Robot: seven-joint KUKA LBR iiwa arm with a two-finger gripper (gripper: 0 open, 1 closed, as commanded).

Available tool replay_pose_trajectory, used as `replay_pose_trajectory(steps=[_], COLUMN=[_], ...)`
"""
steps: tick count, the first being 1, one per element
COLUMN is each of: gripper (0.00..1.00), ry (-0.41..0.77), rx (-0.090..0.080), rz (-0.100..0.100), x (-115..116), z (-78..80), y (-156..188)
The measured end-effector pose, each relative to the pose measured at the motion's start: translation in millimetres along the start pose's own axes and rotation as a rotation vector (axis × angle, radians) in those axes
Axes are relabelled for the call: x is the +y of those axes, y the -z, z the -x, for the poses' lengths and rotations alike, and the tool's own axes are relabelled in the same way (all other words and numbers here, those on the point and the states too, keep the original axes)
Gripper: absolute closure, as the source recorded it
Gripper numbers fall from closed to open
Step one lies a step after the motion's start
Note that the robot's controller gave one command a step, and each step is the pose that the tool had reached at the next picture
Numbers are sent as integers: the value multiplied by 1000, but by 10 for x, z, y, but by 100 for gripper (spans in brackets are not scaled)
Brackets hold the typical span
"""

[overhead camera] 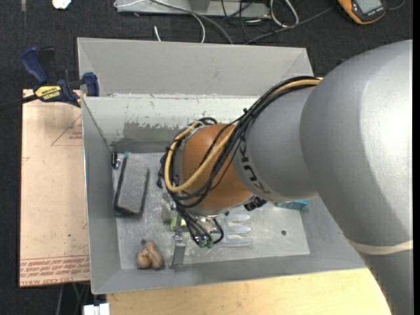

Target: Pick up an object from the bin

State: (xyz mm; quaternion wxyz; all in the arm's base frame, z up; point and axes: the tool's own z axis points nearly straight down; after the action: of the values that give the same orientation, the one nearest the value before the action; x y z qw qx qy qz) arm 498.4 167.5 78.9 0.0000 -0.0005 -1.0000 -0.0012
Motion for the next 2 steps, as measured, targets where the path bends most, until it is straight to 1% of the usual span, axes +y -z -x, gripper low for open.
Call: replay_pose_trajectory(steps=[1, 2], gripper=[0, 100], ry=[41, 151], rx=[-12, 7], rz=[3, 5], x=[-569, -866], z=[358, 221], y=[-87, -87])
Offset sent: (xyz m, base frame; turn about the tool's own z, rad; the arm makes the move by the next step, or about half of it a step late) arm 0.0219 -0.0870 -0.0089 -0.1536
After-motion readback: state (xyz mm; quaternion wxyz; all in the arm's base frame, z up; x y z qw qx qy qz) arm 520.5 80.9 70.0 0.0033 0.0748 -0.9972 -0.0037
